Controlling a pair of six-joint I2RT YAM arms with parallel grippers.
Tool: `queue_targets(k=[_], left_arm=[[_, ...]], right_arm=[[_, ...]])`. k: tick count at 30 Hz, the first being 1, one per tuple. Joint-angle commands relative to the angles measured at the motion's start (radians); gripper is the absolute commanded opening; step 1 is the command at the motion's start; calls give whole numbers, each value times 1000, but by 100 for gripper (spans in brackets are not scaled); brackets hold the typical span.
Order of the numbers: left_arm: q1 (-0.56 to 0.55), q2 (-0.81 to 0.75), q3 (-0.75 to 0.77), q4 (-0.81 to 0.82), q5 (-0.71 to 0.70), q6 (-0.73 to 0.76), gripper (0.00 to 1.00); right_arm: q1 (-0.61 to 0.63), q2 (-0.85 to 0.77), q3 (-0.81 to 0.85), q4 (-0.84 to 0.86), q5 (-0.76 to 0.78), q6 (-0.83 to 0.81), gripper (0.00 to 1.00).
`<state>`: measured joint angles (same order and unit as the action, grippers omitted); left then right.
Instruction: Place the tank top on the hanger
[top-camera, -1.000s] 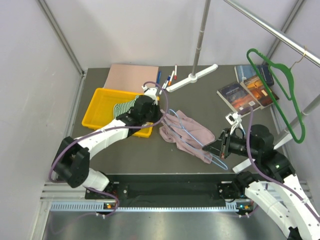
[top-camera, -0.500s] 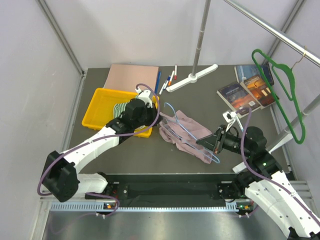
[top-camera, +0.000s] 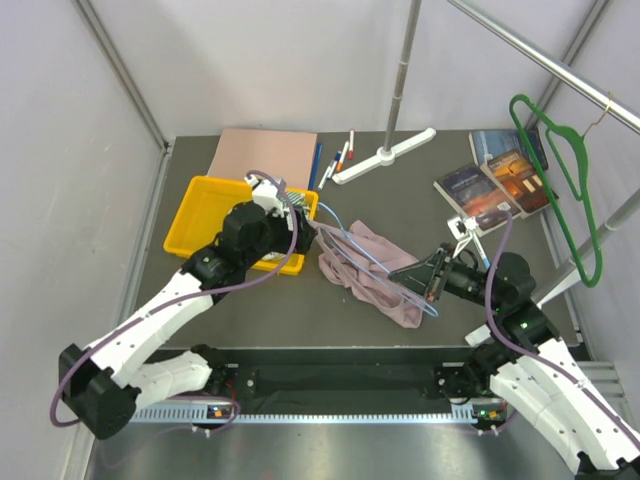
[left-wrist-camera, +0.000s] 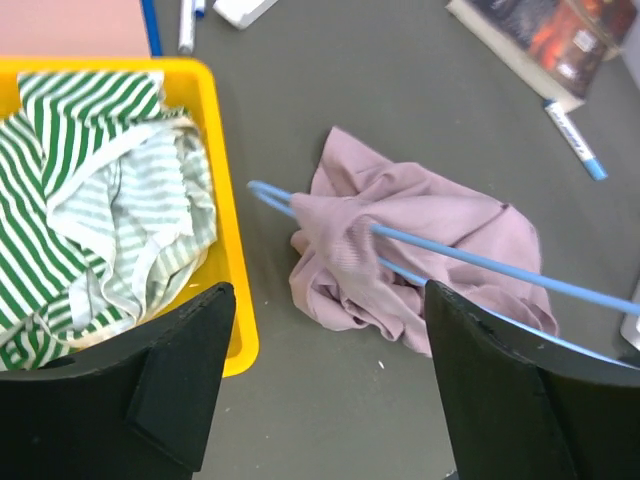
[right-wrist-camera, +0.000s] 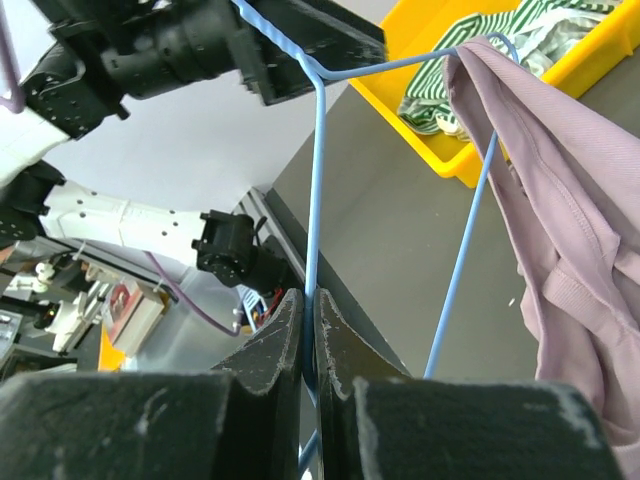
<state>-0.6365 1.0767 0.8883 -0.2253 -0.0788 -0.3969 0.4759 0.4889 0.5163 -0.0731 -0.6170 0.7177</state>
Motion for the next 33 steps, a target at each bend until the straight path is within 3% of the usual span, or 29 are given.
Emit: queue_targets(k=[1, 6, 12, 24, 33], left_arm=[[4, -95, 17, 27, 74, 102, 78], [1, -155, -14, 141, 247, 76, 75], [-8, -149, -57, 311, 350, 9, 80], [-40, -80, -72, 451, 341, -42, 83], [-103, -15, -71, 480, 255, -36, 76]], right_arm=[[12, 19, -21, 182, -29, 32, 0], [18, 62, -35, 256, -29, 49, 0], [29, 99, -39, 308, -17, 62, 0], [52, 129, -58, 340, 3, 75, 0], [69, 139, -75, 383, 34, 95, 0]])
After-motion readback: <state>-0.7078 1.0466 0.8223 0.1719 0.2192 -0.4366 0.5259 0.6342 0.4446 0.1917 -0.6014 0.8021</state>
